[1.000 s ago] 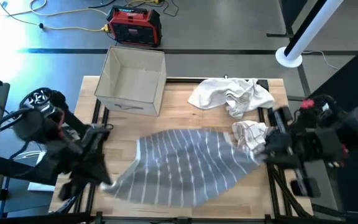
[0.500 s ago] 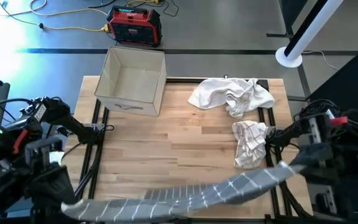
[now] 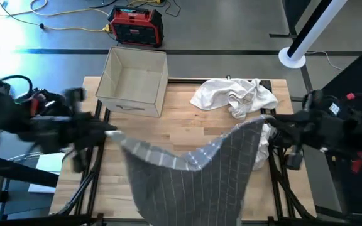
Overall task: Fold towel
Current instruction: Fold the gray towel
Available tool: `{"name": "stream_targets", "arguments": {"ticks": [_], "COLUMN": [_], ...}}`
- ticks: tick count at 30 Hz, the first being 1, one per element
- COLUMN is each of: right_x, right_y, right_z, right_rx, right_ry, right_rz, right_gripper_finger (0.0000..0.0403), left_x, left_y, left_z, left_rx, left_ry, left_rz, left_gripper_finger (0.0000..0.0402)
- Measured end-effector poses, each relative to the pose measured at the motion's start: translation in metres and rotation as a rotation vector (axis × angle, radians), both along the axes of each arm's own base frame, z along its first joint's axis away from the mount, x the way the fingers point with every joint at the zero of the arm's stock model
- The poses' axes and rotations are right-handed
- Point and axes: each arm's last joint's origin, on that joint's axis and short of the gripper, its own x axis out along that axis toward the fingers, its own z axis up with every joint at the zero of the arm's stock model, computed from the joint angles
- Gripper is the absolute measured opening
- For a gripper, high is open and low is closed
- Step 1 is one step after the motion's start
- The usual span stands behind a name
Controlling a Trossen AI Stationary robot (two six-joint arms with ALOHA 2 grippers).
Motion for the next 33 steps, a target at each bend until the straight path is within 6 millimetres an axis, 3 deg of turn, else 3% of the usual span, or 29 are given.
{"name": "stream_targets", "arguments": {"ticks": [8, 13, 23, 30, 33], "right_x": [-0.012, -0.007, 0.004, 0.005, -0.001], "right_y": [-0.038, -0.049, -0.077, -0.096, -0.109], "right_z": [-0.042, -0.040, -0.056, -0.106, -0.132], "right_rx": [0.126, -0.022, -0.064, 0.006, 0.026], "right_ry": [0.085, 0.144, 0.308, 0.470, 0.529], "right_rz": [-0.123, -0.171, -0.225, -0.265, -0.316], "right_gripper_finger": [0.0000, 0.0000, 0.0000, 0.0000, 0.0000], "left_x": [0.035, 0.039, 0.035, 0.055, 0.046], "left_y": [0.041, 0.073, 0.117, 0.122, 0.130], "left_z": [-0.041, -0.044, -0.047, -0.091, -0.114], "left_rx": [-0.017, -0.032, -0.107, -0.146, -0.158], "left_ry": [0.285, 0.308, 0.374, 0.560, 0.633], "left_rz": [0.172, 0.278, 0.295, 0.303, 0.396], "left_gripper_finger": [0.0000, 0.0000, 0.0000, 0.0000, 0.0000]}}
